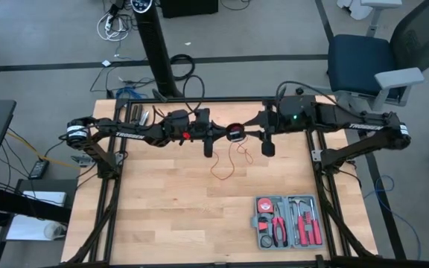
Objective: Coil cords
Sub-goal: Coil the wire
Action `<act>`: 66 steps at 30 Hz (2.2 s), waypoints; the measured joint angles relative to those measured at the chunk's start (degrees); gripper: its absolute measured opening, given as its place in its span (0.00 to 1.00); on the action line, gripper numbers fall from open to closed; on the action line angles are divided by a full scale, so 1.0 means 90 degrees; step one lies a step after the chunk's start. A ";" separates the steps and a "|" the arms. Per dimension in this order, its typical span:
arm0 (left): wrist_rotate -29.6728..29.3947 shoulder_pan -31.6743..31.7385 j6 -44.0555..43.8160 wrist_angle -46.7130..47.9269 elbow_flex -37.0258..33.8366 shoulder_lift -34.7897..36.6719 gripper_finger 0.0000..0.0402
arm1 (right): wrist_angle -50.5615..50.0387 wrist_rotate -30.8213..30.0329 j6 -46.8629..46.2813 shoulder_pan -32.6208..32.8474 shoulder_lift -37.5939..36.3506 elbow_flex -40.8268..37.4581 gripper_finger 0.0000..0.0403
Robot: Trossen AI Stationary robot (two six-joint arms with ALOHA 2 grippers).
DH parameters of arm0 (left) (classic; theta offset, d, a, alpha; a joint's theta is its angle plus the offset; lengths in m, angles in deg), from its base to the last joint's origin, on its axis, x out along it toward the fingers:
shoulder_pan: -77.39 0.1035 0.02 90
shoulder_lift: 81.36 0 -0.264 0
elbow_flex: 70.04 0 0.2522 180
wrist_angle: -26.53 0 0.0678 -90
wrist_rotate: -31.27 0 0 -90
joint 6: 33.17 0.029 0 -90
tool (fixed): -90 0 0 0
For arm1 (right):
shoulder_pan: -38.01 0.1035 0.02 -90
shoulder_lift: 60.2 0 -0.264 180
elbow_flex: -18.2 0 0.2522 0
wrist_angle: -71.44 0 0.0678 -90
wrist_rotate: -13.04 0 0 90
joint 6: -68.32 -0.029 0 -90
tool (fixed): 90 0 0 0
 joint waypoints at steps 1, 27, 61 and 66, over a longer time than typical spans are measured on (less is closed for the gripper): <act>0.0000 0.0000 0.0080 0.0032 0.0000 0.0001 0.01 | -0.0010 0.0073 0.0071 -0.0099 -0.0034 0.0000 0.29; 0.0490 0.0102 0.1607 0.0621 0.0000 0.0002 0.01 | 0.0140 0.1874 0.0404 -0.1197 0.0416 -0.0291 0.29; 0.0216 0.0044 0.1344 0.0098 -0.0005 0.0002 0.01 | 0.0401 0.1883 0.0283 -0.1085 0.0693 -0.0294 0.28; 0.0155 0.0007 0.1340 0.0100 -0.0005 0.0002 0.01 | 0.0393 0.1885 0.0279 -0.1085 0.0693 -0.0294 0.24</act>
